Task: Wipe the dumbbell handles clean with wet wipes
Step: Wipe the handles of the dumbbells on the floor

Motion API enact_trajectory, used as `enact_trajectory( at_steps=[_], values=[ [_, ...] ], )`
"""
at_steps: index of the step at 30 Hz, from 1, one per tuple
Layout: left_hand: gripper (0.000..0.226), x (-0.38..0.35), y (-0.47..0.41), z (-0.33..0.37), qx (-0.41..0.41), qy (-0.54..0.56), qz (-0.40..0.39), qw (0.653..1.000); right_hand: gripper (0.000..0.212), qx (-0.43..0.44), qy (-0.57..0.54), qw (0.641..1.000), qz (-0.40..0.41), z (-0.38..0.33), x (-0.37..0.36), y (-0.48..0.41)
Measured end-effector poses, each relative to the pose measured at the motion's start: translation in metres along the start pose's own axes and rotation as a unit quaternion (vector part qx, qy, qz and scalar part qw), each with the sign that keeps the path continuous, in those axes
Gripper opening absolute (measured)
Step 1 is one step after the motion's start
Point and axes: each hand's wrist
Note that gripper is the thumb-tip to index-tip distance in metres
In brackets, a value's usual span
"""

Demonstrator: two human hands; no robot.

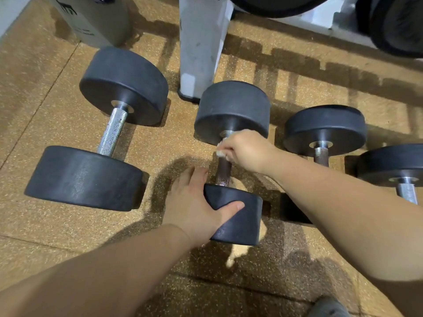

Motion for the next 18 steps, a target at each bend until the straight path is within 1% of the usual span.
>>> enact_trajectory(
  at_steps=[2, 3, 4, 5, 7, 9, 10, 11, 13, 15, 16, 17, 18],
  values=[
    [0.116, 0.001, 0.0, -0.003, 0.005, -0.001, 0.002, 1.0, 0.027, -0.064, 0.005, 0.996, 0.054, 0.0, -0.002, -0.006],
    [0.115, 0.002, 0.001, -0.004, 0.006, -0.002, 0.003, 1.0, 0.027, -0.071, 0.004, 0.995, 0.075, -0.002, -0.005, -0.005],
    [0.115, 0.002, 0.001, -0.004, 0.007, -0.004, 0.005, 1.0, 0.026, -0.061, -0.001, 0.995, 0.078, -0.005, -0.008, -0.001],
    [0.115, 0.002, 0.001, -0.005, 0.007, -0.006, 0.008, 1.0, 0.025, -0.037, -0.011, 0.997, 0.061, -0.009, -0.009, 0.007],
    [0.118, 0.001, 0.001, -0.005, 0.011, -0.005, 0.015, 1.0, 0.022, 0.04, -0.015, 0.999, -0.008, -0.016, -0.009, 0.021],
    [0.119, -0.001, 0.001, -0.003, 0.014, -0.003, 0.02, 1.0, 0.023, 0.083, 0.002, 0.995, -0.064, -0.014, -0.004, 0.025],
    [0.118, -0.002, 0.001, 0.0, 0.013, -0.005, 0.021, 1.0, 0.025, 0.083, 0.01, 0.995, -0.061, -0.011, -0.001, 0.021],
    [0.118, -0.003, 0.001, 0.003, 0.011, -0.01, 0.022, 1.0, 0.026, 0.065, 0.012, 0.997, -0.04, -0.005, 0.0, 0.016],
    [0.116, -0.006, 0.002, 0.012, 0.007, -0.028, 0.022, 0.999, 0.029, -0.002, 0.011, 1.0, 0.027, 0.005, -0.001, 0.007],
    [0.114, -0.012, 0.002, 0.021, 0.003, -0.054, 0.022, 0.998, 0.03, -0.058, 0.006, 0.996, 0.069, 0.011, -0.004, 0.003],
    [0.112, -0.014, 0.003, 0.026, -0.001, -0.065, 0.022, 0.998, 0.03, -0.057, 0.002, 0.996, 0.072, 0.012, -0.006, 0.005],
    [0.11, -0.018, 0.003, 0.031, -0.006, -0.072, 0.02, 0.997, 0.028, -0.035, -0.001, 0.998, 0.058, 0.012, -0.007, 0.01],
    [0.106, -0.021, 0.003, 0.035, -0.01, -0.075, 0.018, 0.997, 0.026, 0.004, -0.003, 1.0, 0.03, 0.013, -0.009, 0.016]
  ],
)
Point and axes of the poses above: each hand's wrist, its own y-axis away from the middle knuckle, its own x-axis out of the back of the hand, z = x × y, and after that the axes turned 13 degrees about -x, right-handed
